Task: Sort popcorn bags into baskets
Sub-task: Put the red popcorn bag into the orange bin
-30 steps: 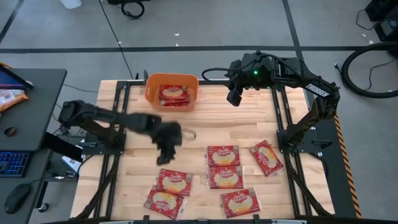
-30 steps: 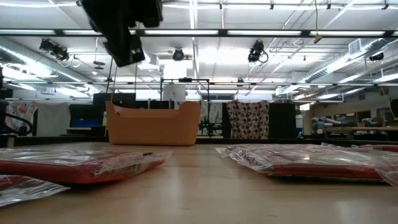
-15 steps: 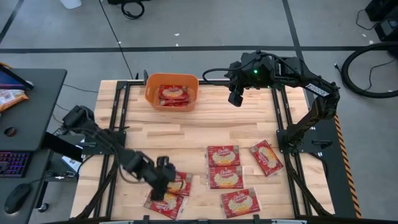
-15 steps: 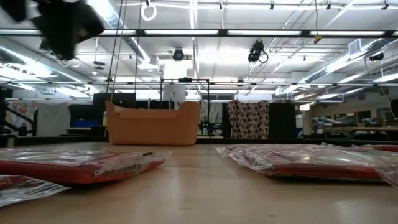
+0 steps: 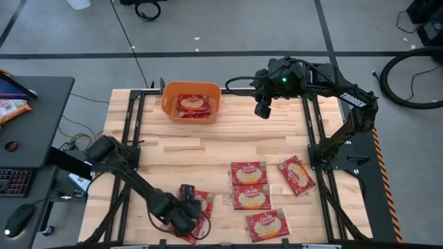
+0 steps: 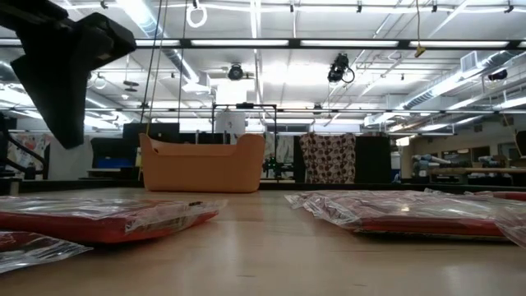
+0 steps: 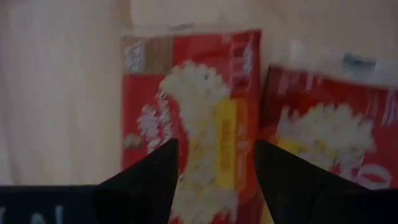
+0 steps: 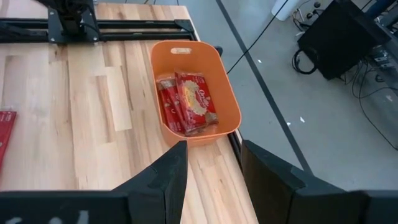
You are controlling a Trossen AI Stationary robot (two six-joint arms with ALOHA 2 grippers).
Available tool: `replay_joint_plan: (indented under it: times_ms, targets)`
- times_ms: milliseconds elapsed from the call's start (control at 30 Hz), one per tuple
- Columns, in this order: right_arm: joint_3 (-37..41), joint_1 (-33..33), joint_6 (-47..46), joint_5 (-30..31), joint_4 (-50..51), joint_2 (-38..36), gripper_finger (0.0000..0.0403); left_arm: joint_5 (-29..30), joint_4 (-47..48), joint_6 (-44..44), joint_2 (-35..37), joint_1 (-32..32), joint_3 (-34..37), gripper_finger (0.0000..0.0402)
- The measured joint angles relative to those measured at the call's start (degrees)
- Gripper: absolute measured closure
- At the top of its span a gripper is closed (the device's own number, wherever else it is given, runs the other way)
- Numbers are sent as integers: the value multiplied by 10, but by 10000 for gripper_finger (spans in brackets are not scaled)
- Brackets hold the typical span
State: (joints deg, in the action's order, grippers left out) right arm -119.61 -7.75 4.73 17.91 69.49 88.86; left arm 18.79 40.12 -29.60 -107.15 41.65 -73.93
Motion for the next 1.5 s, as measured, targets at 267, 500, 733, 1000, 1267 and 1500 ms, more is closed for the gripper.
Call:
replay_joint_plan:
  times_ms: [267,500,733,1000,1267,1500]
  targets:
    - [0,0,0,0,0,0,248,17,-60,-35,-31,0,-4,193]
    - [0,0,15,-12,-1,0,248,13,-67,-25,-64,4,-4,193]
    - [0,0,29,-17,0,0,248,18,-59,-9,-81,7,-6,196]
    - [0,0,31,-26,0,0,248,21,-38,-5,-87,-2,-3,290]
    - [0,0,46,-26,0,0,248,16,4,-31,-63,-27,1,386]
    - [0,-3,61,-26,0,0,248,3,91,-43,-10,-57,2,386]
